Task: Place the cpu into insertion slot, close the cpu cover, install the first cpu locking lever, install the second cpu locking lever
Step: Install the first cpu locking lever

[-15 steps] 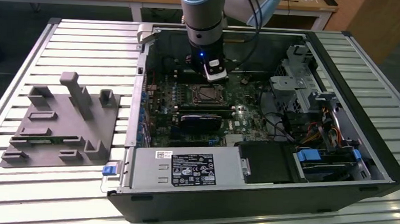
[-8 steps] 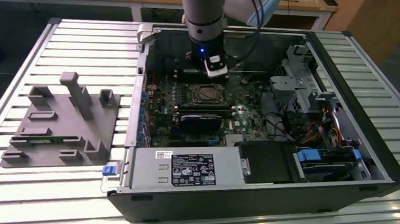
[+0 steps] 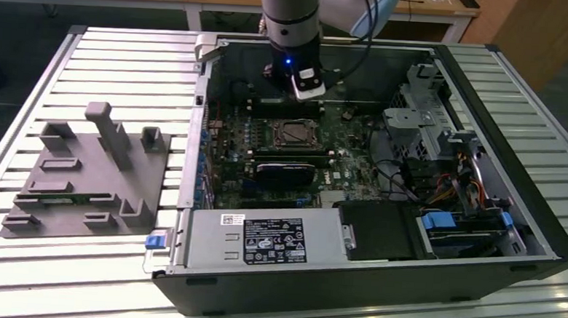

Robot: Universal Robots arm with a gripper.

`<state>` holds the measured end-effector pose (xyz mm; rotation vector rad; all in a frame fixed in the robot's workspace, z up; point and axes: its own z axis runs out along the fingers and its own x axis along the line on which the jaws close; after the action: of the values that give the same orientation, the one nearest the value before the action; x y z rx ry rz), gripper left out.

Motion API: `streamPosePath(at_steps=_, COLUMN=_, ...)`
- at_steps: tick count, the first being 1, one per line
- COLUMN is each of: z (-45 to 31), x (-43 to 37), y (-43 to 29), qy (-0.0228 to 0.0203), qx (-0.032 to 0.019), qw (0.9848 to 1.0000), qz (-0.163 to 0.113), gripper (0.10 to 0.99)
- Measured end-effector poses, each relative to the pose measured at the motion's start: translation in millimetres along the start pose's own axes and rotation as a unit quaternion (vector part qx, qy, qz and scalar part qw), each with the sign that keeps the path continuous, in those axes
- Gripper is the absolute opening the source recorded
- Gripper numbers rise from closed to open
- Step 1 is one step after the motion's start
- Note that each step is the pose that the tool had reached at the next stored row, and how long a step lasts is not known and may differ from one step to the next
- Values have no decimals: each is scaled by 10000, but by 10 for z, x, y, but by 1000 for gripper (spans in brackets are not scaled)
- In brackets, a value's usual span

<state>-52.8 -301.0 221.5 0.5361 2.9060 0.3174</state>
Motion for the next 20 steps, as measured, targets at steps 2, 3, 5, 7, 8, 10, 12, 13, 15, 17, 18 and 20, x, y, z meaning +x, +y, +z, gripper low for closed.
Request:
streamPosePath(at_steps=2, z=-10, x=-2, y=3, qy=-15, qx=38, qw=10000, qz=-8, gripper=106)
streamPosePath(at_steps=3, z=-14, x=-2, y=4, qy=-27, qx=71, qw=10000, qz=-13, gripper=106)
streamPosePath(at_steps=5, z=-18, x=-4, y=5, qy=-59, qx=172, qw=9998, qz=-25, gripper=106)
streamPosePath(at_steps=7, z=-19, x=-7, y=6, qy=-85, qx=294, qw=9995, qz=-28, gripper=106)
streamPosePath(at_steps=8, z=-18, x=-10, y=7, qy=-96, qx=350, qw=9993, qz=-28, gripper=106)
streamPosePath(at_steps=10, z=-17, x=-16, y=9, qy=-109, qx=467, qw=9988, qz=-28, gripper=106)
streamPosePath(at_steps=12, z=-14, x=-26, y=13, qy=-110, qx=606, qw=9981, qz=-35, gripper=106)
streamPosePath(at_steps=13, z=-13, x=-33, y=15, qy=-106, qx=678, qw=9976, qz=-40, gripper=106)
streamPosePath(at_steps=15, z=-9, x=-53, y=22, qy=-86, qx=823, qw=9966, qz=-53, gripper=106)
streamPosePath(at_steps=17, z=-4, x=-75, y=30, qy=-56, qx=935, qw=9956, qz=-61, gripper=106)
streamPosePath(at_steps=18, z=-1, x=-85, y=34, qy=-37, qx=984, qw=9951, qz=-64, gripper=106)
streamPosePath(at_steps=20, z=2, x=-97, y=37, qy=3, qx=1034, qw=9946, qz=-65, gripper=106)
